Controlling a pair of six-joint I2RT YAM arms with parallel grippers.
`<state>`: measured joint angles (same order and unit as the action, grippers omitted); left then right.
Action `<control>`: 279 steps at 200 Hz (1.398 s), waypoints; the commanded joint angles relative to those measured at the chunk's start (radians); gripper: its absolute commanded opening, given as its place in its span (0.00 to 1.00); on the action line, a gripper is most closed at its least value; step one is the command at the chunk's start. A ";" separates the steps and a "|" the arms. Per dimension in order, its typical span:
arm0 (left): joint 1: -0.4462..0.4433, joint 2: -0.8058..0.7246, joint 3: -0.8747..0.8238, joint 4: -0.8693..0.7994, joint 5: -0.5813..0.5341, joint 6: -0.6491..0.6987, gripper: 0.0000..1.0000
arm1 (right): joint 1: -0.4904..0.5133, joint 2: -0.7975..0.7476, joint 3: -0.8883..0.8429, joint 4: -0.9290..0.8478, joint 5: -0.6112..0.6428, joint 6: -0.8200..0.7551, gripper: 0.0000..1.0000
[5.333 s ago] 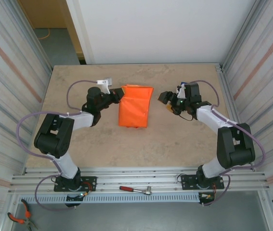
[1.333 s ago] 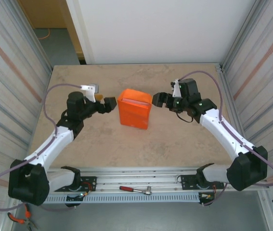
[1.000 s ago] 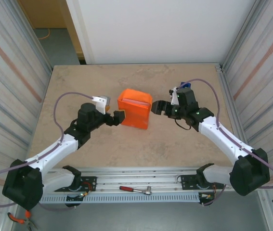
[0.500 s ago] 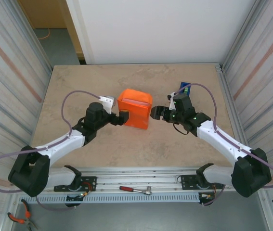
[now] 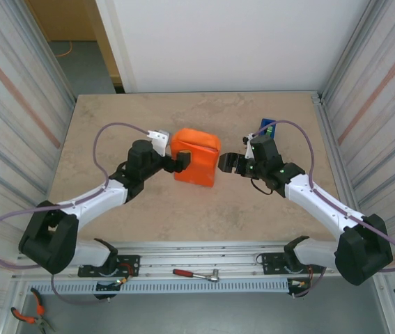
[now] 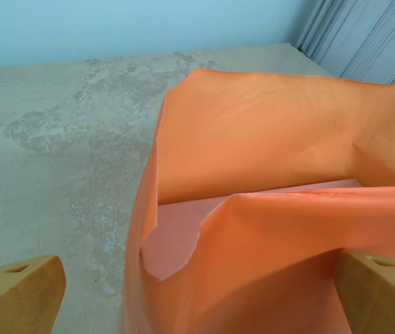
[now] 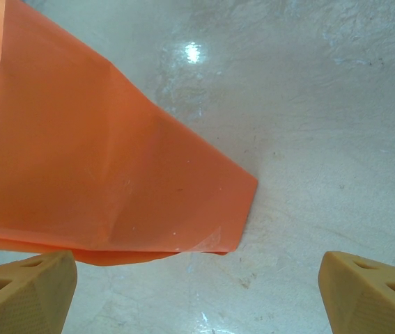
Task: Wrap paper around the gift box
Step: Fold the wrapping paper for the gift box.
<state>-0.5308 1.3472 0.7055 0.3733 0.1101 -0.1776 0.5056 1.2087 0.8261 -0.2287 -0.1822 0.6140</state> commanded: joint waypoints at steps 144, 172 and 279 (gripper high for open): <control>-0.030 0.152 0.100 0.014 -0.167 0.054 0.95 | 0.096 0.211 0.132 0.213 0.181 -0.058 0.91; -0.032 0.144 0.082 0.011 -0.167 0.051 0.94 | 0.124 0.275 0.149 0.236 0.279 -0.062 0.90; -0.023 0.079 0.090 0.023 -0.167 0.081 0.96 | 0.186 0.306 0.049 0.244 0.425 -0.037 0.74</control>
<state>-0.5583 1.4311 0.7555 0.4057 -0.0475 -0.1333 0.6804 1.5097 0.9295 0.1036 0.1921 0.5758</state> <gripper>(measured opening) 0.958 0.747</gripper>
